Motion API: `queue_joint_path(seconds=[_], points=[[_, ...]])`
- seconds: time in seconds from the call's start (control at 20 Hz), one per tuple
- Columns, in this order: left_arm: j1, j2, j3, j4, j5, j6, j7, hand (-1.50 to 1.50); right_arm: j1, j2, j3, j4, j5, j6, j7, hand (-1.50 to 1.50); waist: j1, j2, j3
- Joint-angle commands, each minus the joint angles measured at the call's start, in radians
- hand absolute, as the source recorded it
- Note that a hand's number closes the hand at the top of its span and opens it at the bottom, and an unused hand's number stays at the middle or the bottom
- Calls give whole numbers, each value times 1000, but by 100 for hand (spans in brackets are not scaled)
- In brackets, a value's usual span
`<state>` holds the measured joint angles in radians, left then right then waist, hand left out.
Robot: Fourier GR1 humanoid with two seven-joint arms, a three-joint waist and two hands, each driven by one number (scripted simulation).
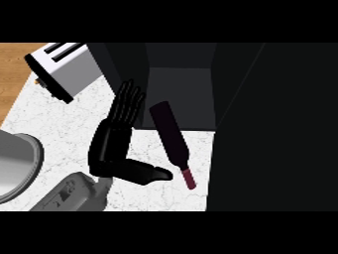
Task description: Pick up the wine, place it into the cabinet and close the cabinet
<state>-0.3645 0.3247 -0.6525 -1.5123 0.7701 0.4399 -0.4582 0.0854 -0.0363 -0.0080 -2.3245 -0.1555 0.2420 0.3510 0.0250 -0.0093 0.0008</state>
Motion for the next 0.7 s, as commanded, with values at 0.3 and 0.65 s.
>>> queue_joint_path(seconds=[0.3, 0.65], points=[[285, 212, 70, -438, -33, 35, 84, -150, -20, -97, 37, 33, 42, 122, -9, 150, -6, 5, 0], [518, 279, 110, -561, -70, 57, 7, -150, 20, -158, 181, -117, -63, 211, 168, 150, -8, 4, -1]])
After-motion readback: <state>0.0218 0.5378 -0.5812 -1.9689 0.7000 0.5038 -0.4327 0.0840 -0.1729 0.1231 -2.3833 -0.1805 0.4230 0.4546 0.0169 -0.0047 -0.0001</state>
